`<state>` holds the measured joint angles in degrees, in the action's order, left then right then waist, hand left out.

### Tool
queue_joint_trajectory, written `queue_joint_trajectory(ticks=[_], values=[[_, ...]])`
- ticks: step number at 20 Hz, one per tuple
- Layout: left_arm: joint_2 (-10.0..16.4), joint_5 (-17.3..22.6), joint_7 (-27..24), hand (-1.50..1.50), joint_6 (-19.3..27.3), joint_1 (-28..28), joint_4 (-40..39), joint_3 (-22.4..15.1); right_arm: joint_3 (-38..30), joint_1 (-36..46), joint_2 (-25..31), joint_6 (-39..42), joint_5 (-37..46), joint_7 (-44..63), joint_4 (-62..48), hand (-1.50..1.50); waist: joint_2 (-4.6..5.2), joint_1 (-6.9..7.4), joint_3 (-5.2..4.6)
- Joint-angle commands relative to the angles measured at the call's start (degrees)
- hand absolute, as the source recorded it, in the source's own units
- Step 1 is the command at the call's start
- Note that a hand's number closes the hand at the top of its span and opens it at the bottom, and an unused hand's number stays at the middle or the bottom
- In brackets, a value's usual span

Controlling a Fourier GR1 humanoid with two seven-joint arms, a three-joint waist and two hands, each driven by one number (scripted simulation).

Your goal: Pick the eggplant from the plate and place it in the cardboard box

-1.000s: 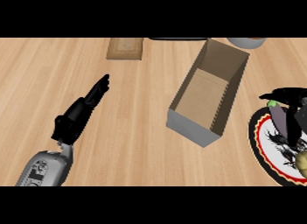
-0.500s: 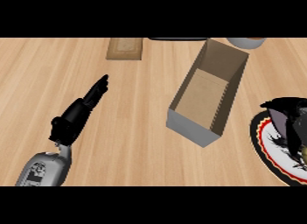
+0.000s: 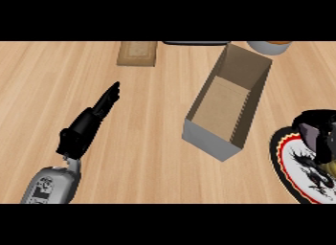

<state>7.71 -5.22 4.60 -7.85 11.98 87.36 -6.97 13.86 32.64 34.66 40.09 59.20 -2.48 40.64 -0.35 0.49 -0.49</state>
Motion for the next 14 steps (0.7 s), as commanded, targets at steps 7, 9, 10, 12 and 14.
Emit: queue_joint_trajectory(ticks=[7, 9, 10, 12, 14], values=[[-0.40, -0.09, -0.47, 0.00, -0.40, -0.48, -0.34, 0.73, 7.55, -2.28, -4.05, -13.38, 1.88, -23.48, 10.38, 1.50, -0.08, -0.40, 0.69], [-0.92, -0.46, -0.02, 0.00, -0.32, -0.39, -0.76, -0.04, 10.56, -1.33, -8.04, -18.52, 1.12, -30.91, 16.48, 1.50, -0.46, 0.26, 0.99], [-0.94, -0.13, 0.07, 0.00, -0.46, -0.32, -0.81, 0.14, 11.75, -0.68, -9.26, -20.39, 0.33, -35.10, 19.58, 1.50, -0.84, 0.49, 1.05], [-0.06, -0.02, -0.17, 0.00, -0.66, -1.28, -0.23, 0.76, 13.38, -2.91, -8.36, -26.07, -0.20, -42.13, 24.09, 1.50, -0.91, -0.75, 0.88], [0.39, 0.16, -0.39, 0.00, -0.06, -1.44, -0.07, 2.00, 11.81, -6.10, -4.70, -32.15, -2.32, -49.21, 28.22, 1.50, -0.79, -2.87, 0.78]])
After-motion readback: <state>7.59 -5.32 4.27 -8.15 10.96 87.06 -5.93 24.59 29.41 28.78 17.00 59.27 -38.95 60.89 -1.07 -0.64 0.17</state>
